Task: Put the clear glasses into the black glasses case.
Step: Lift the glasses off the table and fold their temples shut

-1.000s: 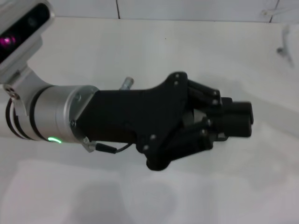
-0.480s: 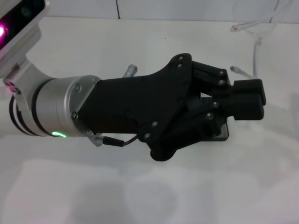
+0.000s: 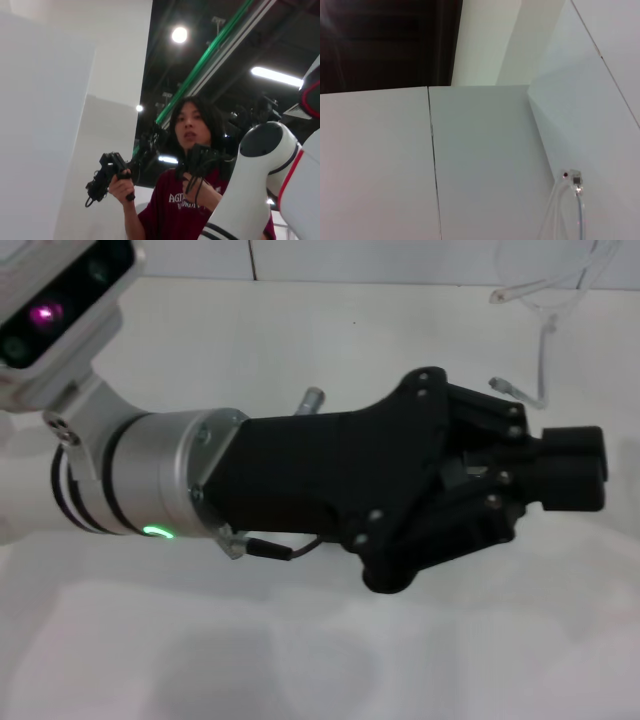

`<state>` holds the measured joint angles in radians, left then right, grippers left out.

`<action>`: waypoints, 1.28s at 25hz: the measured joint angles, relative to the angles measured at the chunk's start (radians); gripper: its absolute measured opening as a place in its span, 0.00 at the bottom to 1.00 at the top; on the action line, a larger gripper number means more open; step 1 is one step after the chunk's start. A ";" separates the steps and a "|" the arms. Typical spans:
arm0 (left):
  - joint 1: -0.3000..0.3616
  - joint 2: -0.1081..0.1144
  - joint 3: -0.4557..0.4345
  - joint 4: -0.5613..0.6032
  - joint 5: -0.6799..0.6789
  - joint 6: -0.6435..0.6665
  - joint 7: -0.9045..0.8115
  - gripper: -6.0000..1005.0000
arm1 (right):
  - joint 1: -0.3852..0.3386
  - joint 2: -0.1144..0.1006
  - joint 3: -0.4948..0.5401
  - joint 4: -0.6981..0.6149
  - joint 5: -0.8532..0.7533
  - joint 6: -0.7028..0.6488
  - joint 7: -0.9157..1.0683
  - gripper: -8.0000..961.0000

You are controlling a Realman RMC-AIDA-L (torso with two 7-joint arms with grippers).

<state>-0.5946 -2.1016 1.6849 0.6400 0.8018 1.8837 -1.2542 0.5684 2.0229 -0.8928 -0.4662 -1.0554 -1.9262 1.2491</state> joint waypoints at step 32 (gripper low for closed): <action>0.004 0.008 -0.002 -0.144 -0.185 -0.132 0.045 0.08 | 0.027 -0.006 -0.199 -0.009 -0.014 0.135 -0.013 0.13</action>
<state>-0.5905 -2.0937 1.6826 0.4956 0.6167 1.7517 -1.2093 0.5952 2.0164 -1.0920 -0.4757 -1.0692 -1.7911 1.2363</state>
